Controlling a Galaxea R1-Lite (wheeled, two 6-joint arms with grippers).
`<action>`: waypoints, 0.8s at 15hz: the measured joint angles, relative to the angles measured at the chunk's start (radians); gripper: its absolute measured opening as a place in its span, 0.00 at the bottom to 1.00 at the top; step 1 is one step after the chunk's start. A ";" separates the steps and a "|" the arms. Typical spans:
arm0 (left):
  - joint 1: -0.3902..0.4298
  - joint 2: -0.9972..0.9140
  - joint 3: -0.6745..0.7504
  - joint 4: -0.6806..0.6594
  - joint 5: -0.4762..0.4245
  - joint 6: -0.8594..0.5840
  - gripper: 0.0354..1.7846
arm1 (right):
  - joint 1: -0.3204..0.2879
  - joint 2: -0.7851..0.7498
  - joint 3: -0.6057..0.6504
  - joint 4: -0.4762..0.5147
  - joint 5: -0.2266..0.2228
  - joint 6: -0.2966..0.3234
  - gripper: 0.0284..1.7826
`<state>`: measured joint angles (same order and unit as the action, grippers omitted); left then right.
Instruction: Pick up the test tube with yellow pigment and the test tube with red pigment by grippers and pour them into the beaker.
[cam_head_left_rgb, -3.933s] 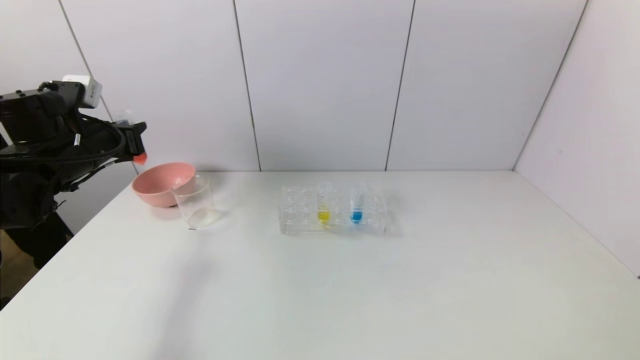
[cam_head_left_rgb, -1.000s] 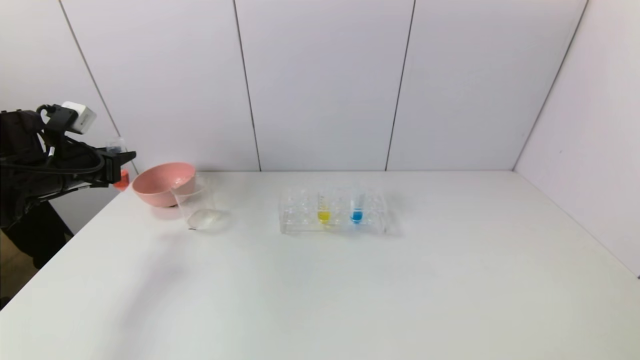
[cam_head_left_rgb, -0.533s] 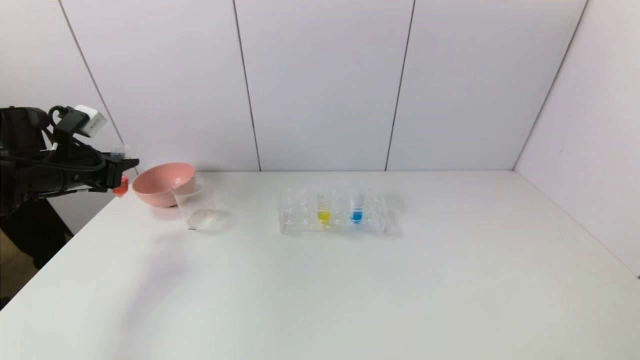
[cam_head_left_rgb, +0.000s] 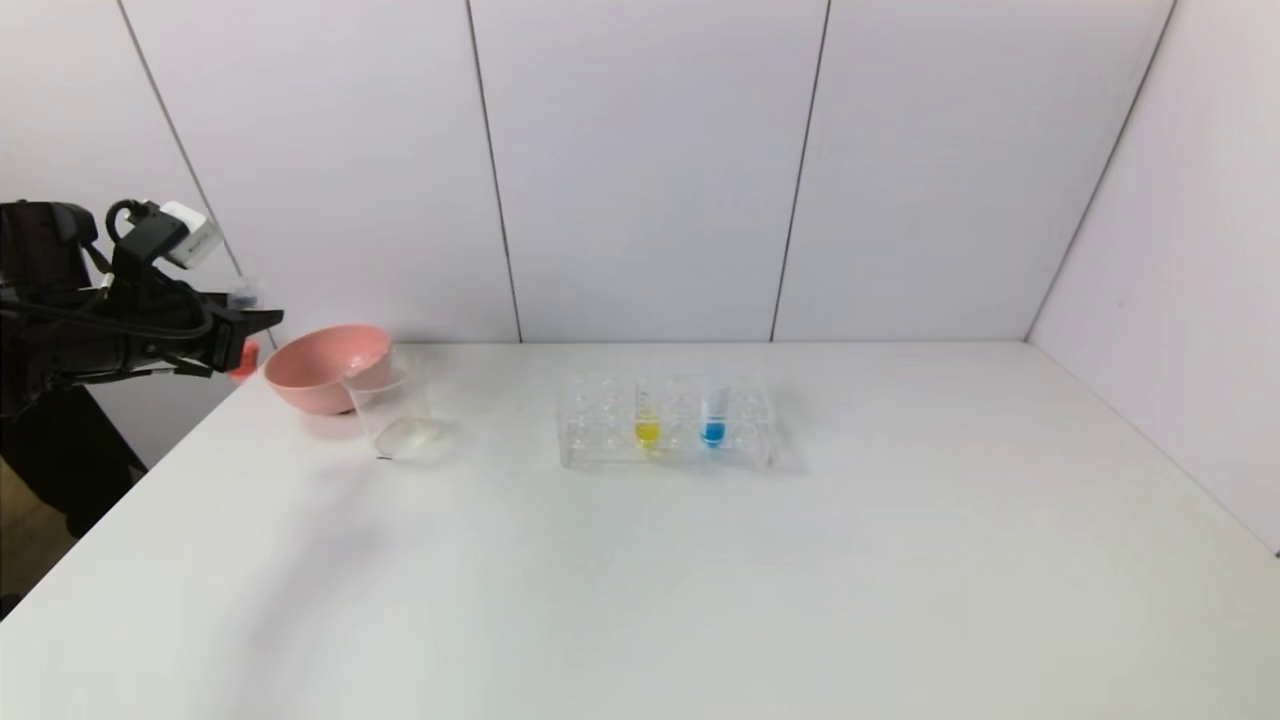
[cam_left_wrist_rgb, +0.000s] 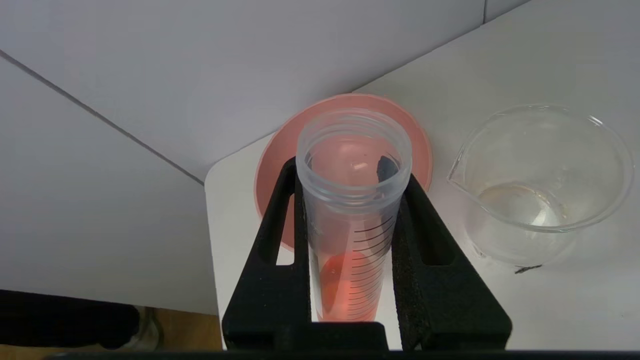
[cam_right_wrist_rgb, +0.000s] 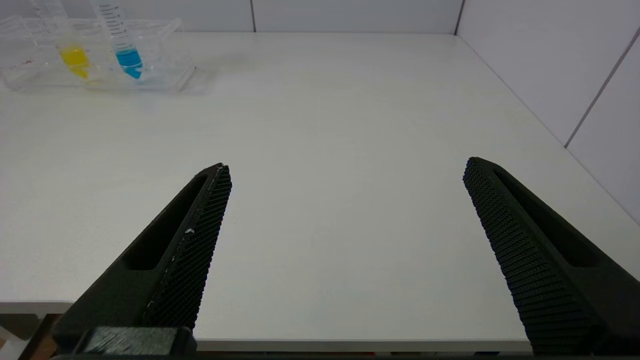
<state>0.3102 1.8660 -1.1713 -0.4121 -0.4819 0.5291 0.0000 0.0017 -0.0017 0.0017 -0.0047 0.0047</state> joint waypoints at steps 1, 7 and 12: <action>-0.001 0.000 -0.007 0.022 -0.001 0.015 0.25 | 0.000 0.000 0.000 0.000 0.000 0.000 0.95; -0.008 0.008 -0.094 0.197 -0.035 0.161 0.25 | 0.000 0.000 0.000 0.000 0.000 0.000 0.95; -0.031 0.027 -0.141 0.225 -0.087 0.246 0.25 | 0.000 0.000 0.000 0.000 0.000 0.000 0.95</action>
<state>0.2794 1.8930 -1.3123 -0.1870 -0.5685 0.7749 0.0000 0.0017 -0.0017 0.0017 -0.0043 0.0047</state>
